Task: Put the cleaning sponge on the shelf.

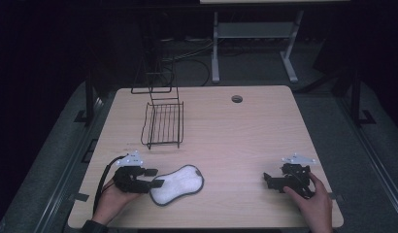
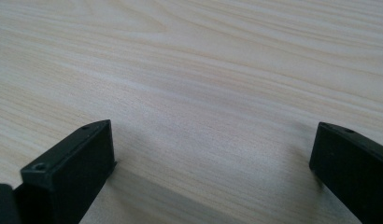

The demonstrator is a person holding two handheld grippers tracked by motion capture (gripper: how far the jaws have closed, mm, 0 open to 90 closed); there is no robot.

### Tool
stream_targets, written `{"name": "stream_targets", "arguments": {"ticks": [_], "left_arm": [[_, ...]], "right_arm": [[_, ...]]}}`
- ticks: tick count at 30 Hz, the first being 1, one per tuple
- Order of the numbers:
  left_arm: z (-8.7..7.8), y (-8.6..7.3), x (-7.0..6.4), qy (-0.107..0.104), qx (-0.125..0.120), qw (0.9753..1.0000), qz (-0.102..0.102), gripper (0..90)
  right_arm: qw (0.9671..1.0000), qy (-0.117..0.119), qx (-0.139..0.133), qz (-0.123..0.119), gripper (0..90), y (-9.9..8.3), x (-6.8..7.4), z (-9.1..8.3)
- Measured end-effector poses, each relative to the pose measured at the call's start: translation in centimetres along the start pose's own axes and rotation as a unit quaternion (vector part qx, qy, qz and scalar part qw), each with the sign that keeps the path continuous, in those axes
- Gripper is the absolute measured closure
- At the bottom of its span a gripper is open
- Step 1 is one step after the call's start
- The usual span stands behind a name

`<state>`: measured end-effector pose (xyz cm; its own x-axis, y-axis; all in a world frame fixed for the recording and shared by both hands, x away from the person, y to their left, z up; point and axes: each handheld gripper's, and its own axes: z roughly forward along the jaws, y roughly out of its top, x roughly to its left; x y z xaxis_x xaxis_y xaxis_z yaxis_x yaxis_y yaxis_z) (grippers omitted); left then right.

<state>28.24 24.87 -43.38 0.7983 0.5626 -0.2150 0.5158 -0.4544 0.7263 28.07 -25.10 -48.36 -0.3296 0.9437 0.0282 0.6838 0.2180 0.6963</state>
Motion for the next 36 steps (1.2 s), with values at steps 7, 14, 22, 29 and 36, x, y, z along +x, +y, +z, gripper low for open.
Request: {"name": "stream_targets", "arguments": {"ticks": [7,14,22,29,36], "left_arm": [[1.1,0.9,0.0,-0.011,0.002,0.9999,0.011,28.3],[2.5,1.7,-0.2,-0.014,0.006,0.9996,0.022,13.0],[4.0,2.4,-0.4,-0.016,0.02,0.999,0.038,12.9],[4.7,2.3,-0.7,-0.019,0.03,0.9985,0.043,12.9],[5.5,2.0,-1.1,-0.021,0.05,0.9972,0.052,12.9]], "right_arm": [[1.0,0.0,0.0,0.0,0.0,0.0,0.0,0.0],[1.0,0.0,0.0,0.0,0.0,0.0,0.0,0.0],[1.0,0.0,0.0,0.0,0.0,0.0,0.0,0.0],[1.0,0.0,0.0,0.0,0.0,0.0,0.0,0.0],[1.0,0.0,0.0,0.0,0.0,0.0,0.0,0.0]]}}
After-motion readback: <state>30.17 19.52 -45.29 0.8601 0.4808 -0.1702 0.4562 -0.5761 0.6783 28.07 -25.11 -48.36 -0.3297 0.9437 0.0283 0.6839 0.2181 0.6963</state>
